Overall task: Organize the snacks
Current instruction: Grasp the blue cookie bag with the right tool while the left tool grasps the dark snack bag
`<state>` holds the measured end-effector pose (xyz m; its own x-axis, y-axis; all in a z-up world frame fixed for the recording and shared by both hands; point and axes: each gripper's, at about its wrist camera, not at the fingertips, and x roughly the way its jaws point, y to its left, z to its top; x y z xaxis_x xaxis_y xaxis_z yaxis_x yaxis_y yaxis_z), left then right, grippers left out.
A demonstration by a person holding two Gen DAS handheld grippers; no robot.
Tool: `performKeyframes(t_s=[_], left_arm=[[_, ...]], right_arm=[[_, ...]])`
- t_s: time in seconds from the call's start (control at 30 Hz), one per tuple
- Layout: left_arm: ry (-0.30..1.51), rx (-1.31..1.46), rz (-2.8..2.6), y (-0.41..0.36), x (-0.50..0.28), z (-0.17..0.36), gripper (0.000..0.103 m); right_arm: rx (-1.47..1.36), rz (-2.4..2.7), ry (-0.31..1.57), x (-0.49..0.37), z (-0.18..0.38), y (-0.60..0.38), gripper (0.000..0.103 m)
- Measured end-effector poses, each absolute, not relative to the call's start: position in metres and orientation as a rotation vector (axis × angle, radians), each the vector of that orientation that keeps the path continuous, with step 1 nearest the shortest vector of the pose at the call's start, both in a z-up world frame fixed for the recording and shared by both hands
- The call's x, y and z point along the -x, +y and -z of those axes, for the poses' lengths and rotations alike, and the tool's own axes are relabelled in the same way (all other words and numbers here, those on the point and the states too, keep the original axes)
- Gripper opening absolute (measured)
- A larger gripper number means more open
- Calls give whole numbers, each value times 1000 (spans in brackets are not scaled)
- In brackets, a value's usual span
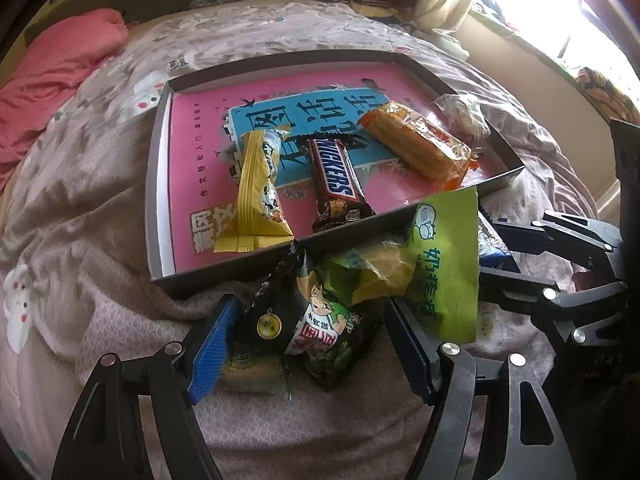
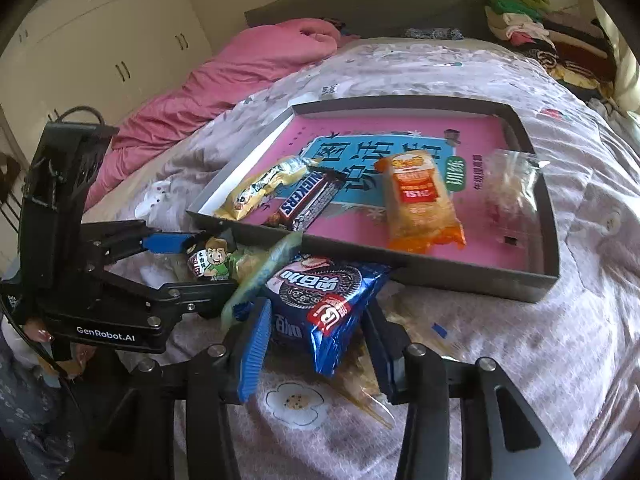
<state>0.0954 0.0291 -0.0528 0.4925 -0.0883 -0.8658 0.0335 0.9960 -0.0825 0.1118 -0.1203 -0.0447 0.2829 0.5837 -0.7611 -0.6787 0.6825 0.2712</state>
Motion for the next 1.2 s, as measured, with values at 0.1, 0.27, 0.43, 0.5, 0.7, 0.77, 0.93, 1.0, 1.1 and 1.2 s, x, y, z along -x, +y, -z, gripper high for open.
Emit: performKeyframes(t_s=[0.1,0.27,0.43,0.5,0.7,0.77,0.93,1.0,1.1,1.2], left_arm=[[1047,44,84,30,-94,55,76],[1032,-3,111,27,-89,56,75],[1020,-19,128,27,-86,57,73],[1016,-17,125,28,-85,57,71],[1012,-28,117,28,-85,58,57],[1014,-19,127,28,-84,58,52],[1010,1,148,28,-83,57,45],[1006,15,156,29,-82,56,41],[999,42,173,29,-79,54,36],[994,48,176,28,-77,52,34]], right_arm=[[127,-857,965,-111,47,-115,49],[119,-893,984,-113,54,-106,49],[118,-927,980,-113,56,-99,52],[109,-939,980,-116,59,-98,58],[96,-970,963,-118,62,-93,61],[90,-987,960,-117,60,-91,54],[84,-995,955,-115,56,-92,51],[60,-988,960,-116,53,-97,51],[23,-978,944,-117,46,-106,50],[-8,-967,920,-119,37,-114,50]])
